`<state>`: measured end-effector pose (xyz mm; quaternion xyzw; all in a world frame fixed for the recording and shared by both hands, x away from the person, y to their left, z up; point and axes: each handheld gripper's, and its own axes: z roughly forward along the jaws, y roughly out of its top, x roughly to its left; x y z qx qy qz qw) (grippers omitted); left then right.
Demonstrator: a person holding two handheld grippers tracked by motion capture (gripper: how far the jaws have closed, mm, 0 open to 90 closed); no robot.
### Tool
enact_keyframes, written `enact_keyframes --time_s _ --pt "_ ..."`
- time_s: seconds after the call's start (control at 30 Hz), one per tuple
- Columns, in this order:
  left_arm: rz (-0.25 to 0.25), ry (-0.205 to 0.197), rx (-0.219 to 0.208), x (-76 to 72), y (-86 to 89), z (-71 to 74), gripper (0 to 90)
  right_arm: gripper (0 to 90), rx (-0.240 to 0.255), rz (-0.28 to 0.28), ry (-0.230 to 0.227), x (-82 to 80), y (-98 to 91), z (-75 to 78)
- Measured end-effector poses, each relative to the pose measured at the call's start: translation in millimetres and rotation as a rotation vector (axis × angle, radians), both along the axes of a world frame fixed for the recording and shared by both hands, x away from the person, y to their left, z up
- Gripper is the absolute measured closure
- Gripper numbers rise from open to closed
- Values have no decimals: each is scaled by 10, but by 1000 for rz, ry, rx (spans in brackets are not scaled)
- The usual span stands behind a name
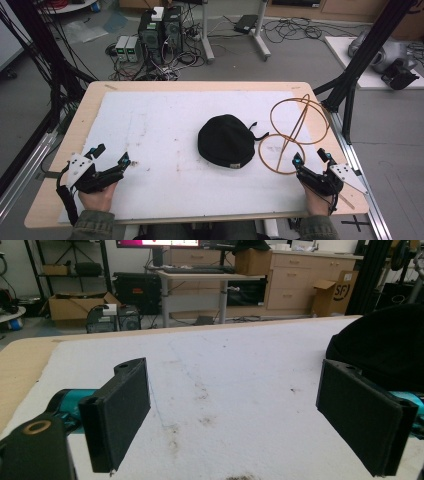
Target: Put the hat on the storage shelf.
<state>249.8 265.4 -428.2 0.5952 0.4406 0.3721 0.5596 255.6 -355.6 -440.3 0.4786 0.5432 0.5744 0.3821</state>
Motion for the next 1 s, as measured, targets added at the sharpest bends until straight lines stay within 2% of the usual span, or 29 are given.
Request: enact_keyframes --time_s 0.27,0.37,0.5,0.67,0.87,0.93,1.0 --pt "-7 -6 9 15 -13 3 140 105 -3 -6 -1 -17 -21 -3" --pt "-20 7 17 30 -39 2 137 105 -7 -8 1 -14 -21 -6" --pt "-58 -10 19 48 -87 42 136 105 -10 -1 5 -1 -15 -11" --pt "-75 -13 15 79 -103 81 130 105 -17 4 7 3 -6 -15" --pt "-142 -25 18 142 -170 166 130 105 -19 1 12 0 -10 -23" --pt "-171 -17 26 166 -207 170 130 105 -22 -1 15 0 -13 -24" --pt "-208 22 40 207 -255 179 130 104 -22 -2 16 2 -15 -25"
